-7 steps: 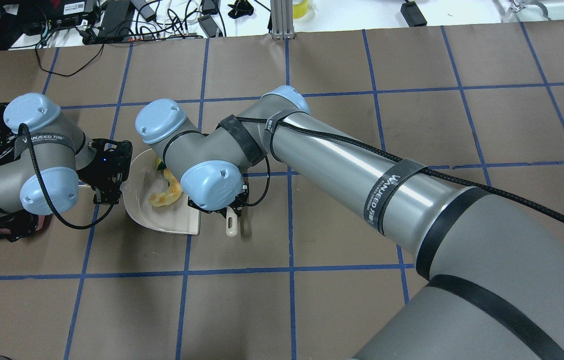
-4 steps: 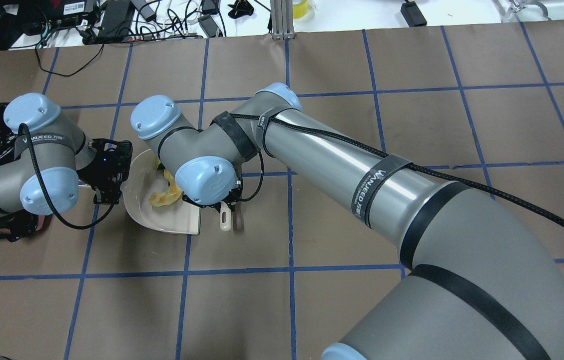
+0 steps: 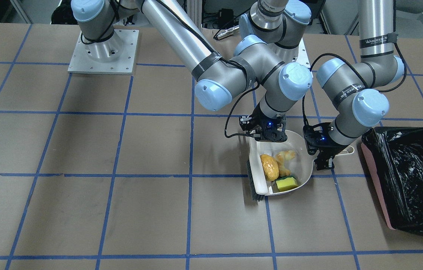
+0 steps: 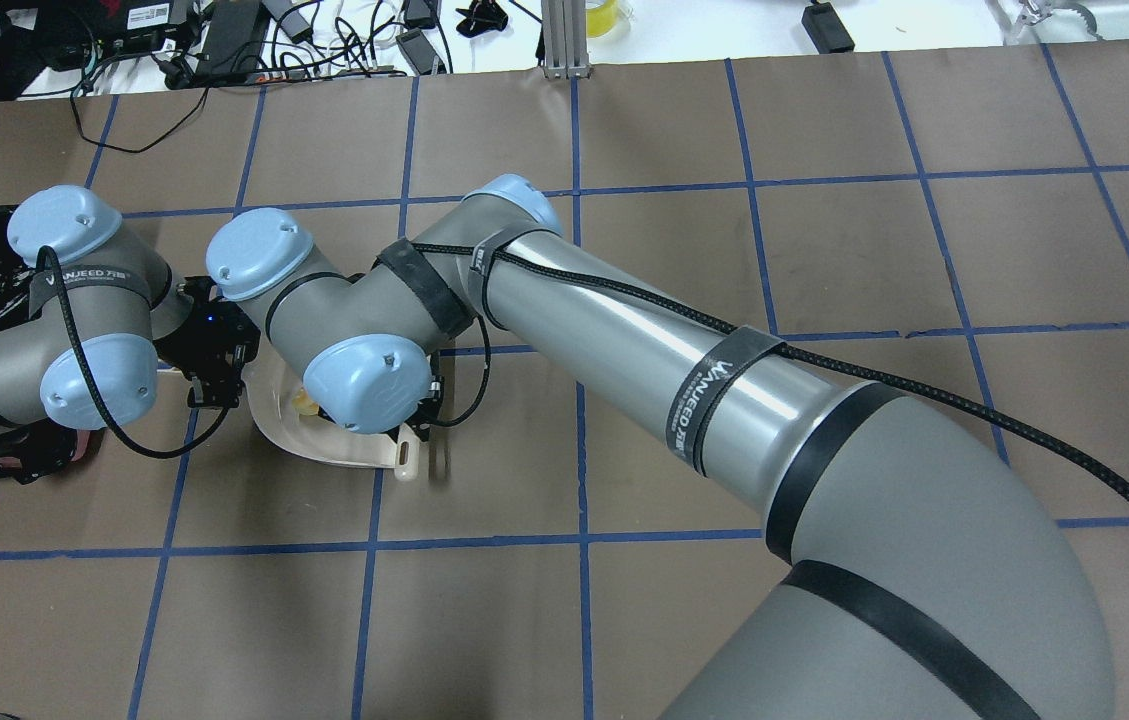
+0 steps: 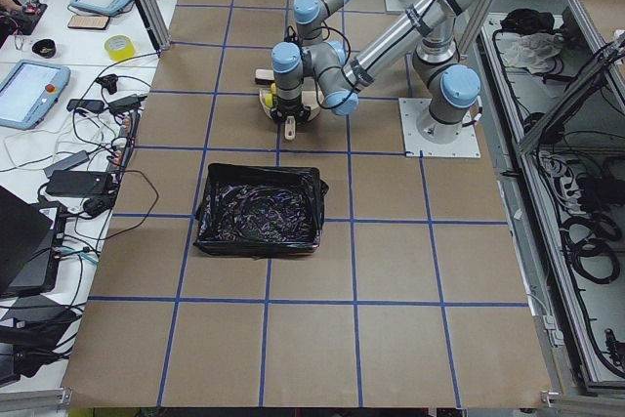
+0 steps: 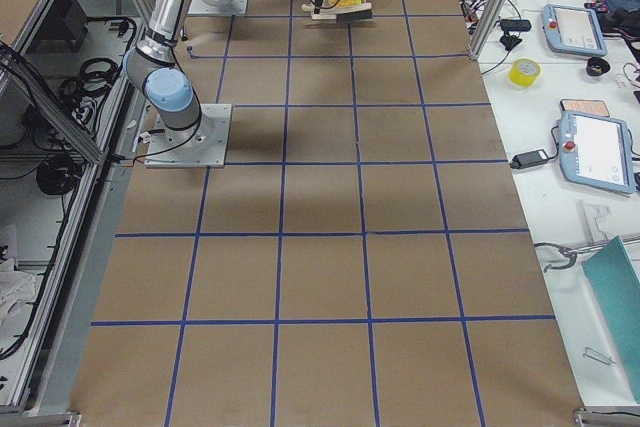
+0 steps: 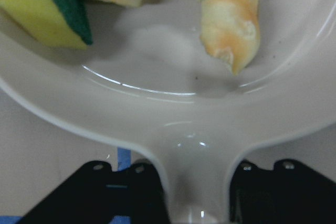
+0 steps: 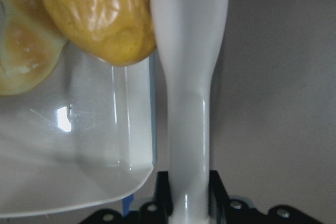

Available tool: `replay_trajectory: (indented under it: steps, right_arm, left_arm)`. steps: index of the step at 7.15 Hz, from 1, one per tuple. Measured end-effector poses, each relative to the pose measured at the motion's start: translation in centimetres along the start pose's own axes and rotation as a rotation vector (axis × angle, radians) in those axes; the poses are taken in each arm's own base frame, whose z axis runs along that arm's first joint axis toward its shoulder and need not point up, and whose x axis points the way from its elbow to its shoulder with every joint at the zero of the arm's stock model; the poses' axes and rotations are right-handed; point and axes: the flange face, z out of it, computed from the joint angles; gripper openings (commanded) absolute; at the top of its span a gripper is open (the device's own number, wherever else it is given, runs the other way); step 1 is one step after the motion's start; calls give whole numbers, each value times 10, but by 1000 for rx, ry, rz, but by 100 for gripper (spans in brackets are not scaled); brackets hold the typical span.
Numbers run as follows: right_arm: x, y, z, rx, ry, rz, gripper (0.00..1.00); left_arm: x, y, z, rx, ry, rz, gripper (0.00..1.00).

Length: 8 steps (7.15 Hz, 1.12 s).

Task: Sweep and dump trash into bin
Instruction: 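Brush the potato toy into the dustpan held by the left gripper, then lift the loaded dustpan with the left gripper while the right gripper withdraws the brush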

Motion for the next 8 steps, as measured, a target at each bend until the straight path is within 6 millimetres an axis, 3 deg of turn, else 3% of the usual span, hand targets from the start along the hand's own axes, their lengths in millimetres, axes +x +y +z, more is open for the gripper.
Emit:
replay_trajectory:
  steps: [5, 8]
  right_arm:
    - [-31, 26, -20, -44, -71, 62, 0]
    - [-26, 31, -15, -54, -16, 37, 0]
  left_arm:
    - [-1, 0, -1, 4, -3, 8, 0]
    - [-1, -1, -1, 33, -12, 8, 0]
